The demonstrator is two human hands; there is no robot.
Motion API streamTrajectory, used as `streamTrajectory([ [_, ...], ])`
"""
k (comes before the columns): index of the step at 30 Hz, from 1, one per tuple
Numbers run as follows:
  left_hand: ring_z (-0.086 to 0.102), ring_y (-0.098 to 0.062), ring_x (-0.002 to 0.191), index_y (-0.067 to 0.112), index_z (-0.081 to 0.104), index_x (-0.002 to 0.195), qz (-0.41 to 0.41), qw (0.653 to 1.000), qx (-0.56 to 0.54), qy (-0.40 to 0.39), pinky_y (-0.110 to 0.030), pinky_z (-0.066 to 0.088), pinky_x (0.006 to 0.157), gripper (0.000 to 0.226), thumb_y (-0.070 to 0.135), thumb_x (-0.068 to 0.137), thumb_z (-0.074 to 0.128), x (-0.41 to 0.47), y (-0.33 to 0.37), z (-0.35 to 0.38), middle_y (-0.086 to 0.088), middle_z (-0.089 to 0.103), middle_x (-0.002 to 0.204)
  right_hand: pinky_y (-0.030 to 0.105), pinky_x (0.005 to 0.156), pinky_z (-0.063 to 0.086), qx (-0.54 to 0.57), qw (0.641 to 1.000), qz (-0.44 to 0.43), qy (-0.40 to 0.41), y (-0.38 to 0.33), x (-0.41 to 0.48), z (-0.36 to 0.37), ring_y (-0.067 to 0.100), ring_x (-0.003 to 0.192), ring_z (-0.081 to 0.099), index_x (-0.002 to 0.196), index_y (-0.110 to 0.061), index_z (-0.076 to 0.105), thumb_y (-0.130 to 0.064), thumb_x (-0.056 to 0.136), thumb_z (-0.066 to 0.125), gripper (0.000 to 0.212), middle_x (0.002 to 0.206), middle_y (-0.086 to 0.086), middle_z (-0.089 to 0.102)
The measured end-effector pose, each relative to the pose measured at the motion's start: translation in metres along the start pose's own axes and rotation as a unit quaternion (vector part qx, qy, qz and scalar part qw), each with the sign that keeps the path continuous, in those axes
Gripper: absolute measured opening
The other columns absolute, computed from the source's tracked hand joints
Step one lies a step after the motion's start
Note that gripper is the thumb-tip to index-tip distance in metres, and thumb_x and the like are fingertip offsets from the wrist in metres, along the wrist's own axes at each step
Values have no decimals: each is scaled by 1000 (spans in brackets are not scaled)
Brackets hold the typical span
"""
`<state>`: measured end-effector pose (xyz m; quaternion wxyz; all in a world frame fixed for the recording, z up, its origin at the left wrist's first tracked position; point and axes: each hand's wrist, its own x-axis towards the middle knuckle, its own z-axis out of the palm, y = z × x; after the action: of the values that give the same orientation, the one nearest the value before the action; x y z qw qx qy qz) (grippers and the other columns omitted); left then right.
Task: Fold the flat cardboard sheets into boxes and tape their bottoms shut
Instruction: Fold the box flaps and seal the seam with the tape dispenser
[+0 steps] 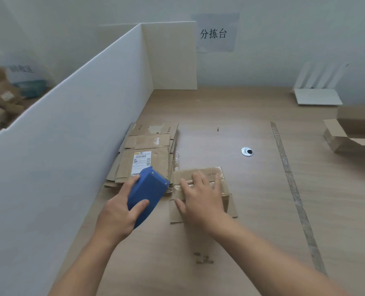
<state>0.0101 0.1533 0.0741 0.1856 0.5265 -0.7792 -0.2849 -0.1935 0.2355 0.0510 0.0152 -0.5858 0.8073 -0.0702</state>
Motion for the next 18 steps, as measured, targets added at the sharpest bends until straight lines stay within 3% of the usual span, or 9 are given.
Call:
streamTrajectory([
  [2, 59, -23, 92, 51, 34, 144, -2, 1000, -10, -2, -38, 51, 81, 66, 38, 89, 69, 0, -1, 3, 6, 61, 108, 68, 112, 10, 8, 1000, -4, -20, 7, 0, -7, 28, 138, 32, 131, -24, 52, -53, 88, 46, 52, 136, 9, 46],
  [5, 58, -24, 98, 50, 34, 146, 3, 999, -39, 24, -40, 51, 83, 66, 37, 90, 68, 3, 1, 9, 8, 59, 113, 72, 105, 11, 47, 999, 11, -15, 16, -5, -9, 25, 137, 28, 121, -28, 52, -76, 76, 23, 73, 135, 3, 40],
  [7, 58, -23, 101, 49, 33, 147, 7, 997, -60, 45, -40, 50, 84, 67, 37, 91, 67, 4, 3, 15, 9, 58, 116, 76, 97, 18, 37, 999, 17, -12, 16, -6, -4, 27, 127, 36, 109, -28, 55, -84, 68, 32, 73, 125, 4, 45],
  [10, 58, -23, 102, 51, 31, 147, 22, 995, -78, 60, -43, 51, 86, 67, 36, 92, 66, 8, 5, 20, 8, 59, 119, 79, 89, 33, 30, 999, 13, 16, 13, -6, 4, 30, 109, 50, 93, -27, 58, -63, 69, 67, 44, 106, 4, 52],
  [13, 59, -24, 102, 51, 30, 147, 45, 994, -79, 65, -43, 51, 86, 67, 35, 93, 66, 12, 8, 22, 8, 60, 122, 77, 91, 34, 70, 995, -62, 32, 16, -10, 9, 32, 119, 48, 90, -23, 56, -46, 78, 62, 27, 109, 7, 54],
  [14, 59, -24, 102, 53, 31, 145, 51, 994, -76, 67, -44, 51, 86, 66, 35, 92, 66, 13, 10, 22, 7, 60, 122, 77, 96, 31, 88, 992, -92, 20, 19, -11, 8, 33, 129, 44, 96, -22, 58, -51, 83, 50, 32, 115, 9, 54],
  [16, 60, -25, 101, 59, 29, 139, 63, 992, -78, 75, -45, 52, 86, 69, 32, 90, 69, 12, 14, 23, 8, 61, 120, 71, 111, 14, 135, 986, -98, -7, 26, -13, 1, 32, 145, 26, 119, -23, 58, -61, 78, 22, 67, 131, 9, 48],
  [18, 61, -26, 100, 63, 27, 136, 78, 989, -91, 89, -46, 53, 85, 74, 28, 89, 72, 10, 15, 25, 9, 61, 117, 64, 115, 6, 151, 985, -80, -9, 35, -17, -7, 31, 150, 10, 137, -22, 49, -56, 68, 12, 86, 142, 6, 41],
])
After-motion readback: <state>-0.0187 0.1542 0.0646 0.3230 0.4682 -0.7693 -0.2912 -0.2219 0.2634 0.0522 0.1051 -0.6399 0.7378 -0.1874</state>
